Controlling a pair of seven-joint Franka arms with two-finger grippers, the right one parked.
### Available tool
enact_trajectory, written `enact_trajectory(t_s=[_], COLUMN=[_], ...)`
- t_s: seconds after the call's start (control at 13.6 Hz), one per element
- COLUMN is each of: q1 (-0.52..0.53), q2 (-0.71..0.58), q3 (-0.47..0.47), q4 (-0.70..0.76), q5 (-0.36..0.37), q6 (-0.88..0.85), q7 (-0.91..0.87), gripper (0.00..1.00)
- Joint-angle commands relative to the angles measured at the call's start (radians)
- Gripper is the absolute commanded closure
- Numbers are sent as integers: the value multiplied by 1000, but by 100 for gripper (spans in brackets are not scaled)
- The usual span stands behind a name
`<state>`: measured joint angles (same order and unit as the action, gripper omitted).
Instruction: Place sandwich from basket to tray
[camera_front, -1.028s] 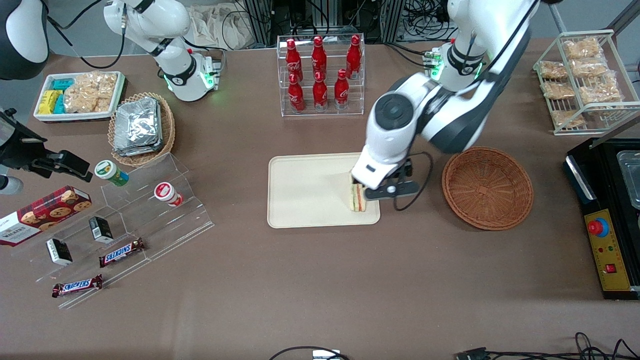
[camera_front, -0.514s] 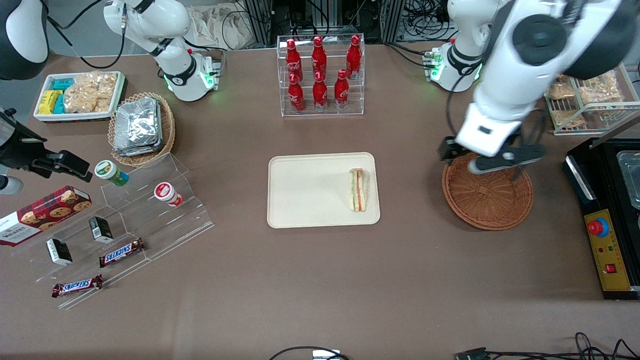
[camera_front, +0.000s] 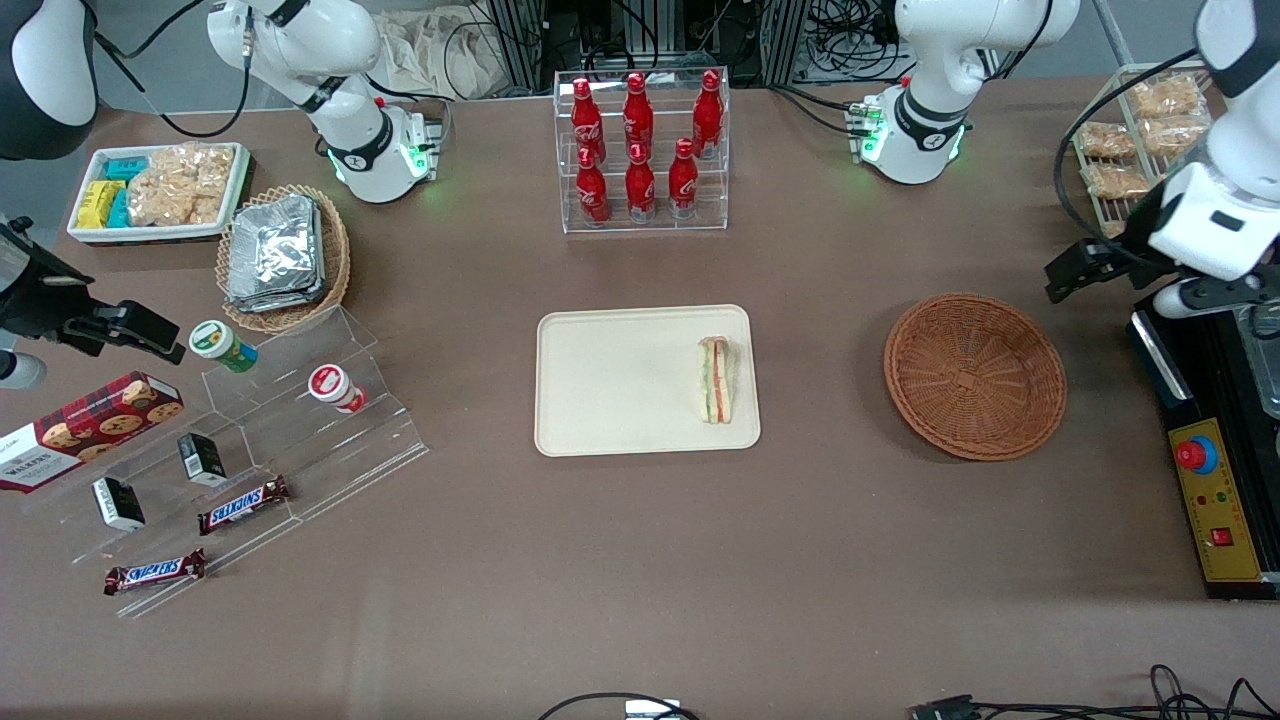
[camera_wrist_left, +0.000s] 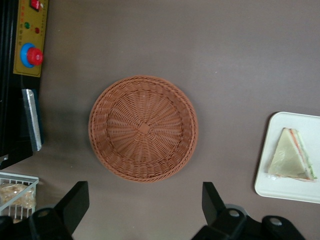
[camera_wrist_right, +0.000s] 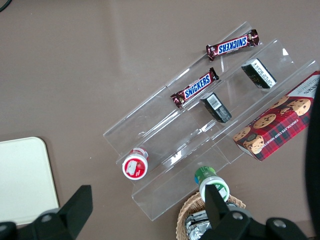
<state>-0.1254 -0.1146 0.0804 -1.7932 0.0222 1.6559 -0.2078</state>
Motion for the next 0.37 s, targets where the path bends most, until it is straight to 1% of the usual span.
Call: enact_trajectory(t_s=[0.0,0.29], q1=[-17,-19], q2=[-8,7], q3=[5,4], q4=[14,40], q5=[-7,-5], q6=[-33,-36], q7=[4,-7], gripper=[0,0])
